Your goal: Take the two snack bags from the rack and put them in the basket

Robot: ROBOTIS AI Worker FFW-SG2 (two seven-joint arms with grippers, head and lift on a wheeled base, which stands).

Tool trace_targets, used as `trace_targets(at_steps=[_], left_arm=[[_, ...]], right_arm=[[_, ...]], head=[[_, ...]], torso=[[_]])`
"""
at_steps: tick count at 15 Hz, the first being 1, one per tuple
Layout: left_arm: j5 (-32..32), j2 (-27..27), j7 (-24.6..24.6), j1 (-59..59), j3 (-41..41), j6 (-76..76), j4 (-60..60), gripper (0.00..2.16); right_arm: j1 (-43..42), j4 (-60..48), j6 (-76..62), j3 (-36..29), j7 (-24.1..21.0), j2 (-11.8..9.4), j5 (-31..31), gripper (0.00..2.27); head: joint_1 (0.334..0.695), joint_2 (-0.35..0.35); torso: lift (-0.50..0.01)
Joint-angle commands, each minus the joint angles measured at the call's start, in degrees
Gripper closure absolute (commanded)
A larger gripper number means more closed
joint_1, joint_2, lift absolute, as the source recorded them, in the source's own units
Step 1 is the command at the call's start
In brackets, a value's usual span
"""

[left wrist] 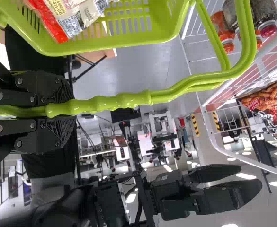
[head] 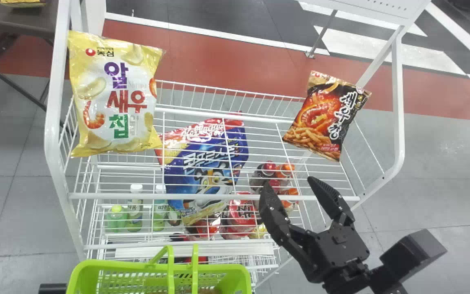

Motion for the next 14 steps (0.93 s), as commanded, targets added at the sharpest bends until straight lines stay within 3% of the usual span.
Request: trace_targets(at_steps=[1, 14], left_arm=[[-0.05, -0.67, -0.05, 0.01, -0.07, -0.11, -0.02, 1.57], [-0.32, -0.67, 0.65, 0.19, -0.25, -0.11, -0.11, 1.57]], right_arm=[[-0.10, -0.01, 0.19, 0.04, 0.00, 0.08, 0.00, 0.08], [-0.45, 0.17, -0.68, 0.83, 0.09, -0.27, -0.18, 0.08]], head=[[0.695, -0.350], [0.695, -0.350]], torso=[[-0.009], [-0.009]])
